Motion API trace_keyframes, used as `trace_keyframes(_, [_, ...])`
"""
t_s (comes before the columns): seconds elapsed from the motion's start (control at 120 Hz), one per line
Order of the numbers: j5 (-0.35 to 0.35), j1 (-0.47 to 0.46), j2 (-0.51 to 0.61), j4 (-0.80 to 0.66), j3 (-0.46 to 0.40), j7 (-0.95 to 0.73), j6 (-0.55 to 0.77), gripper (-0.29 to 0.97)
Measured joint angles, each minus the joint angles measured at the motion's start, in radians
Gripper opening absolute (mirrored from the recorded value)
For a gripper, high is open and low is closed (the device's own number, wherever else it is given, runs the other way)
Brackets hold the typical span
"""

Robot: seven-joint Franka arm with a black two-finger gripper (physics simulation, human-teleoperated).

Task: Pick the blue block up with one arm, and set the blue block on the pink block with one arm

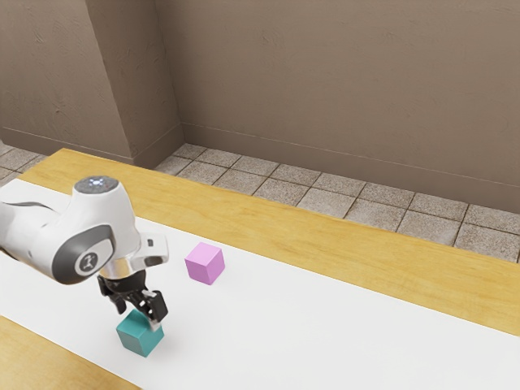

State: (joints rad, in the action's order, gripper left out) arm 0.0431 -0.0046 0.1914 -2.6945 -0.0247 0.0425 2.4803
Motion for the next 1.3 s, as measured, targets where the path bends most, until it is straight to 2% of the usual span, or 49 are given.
trace_keyframes(0.433, [0.000, 0.000, -0.007, -0.023, 0.001, 0.000, 0.034, 0.68])
trace_keyframes(1.008, [0.001, 0.000, -0.068, -0.018, 0.006, 0.000, 0.048, 0.68])
trace_keyframes(1.3, [0.002, 0.000, -0.066, -0.018, 0.009, 0.000, 0.049, 0.53])
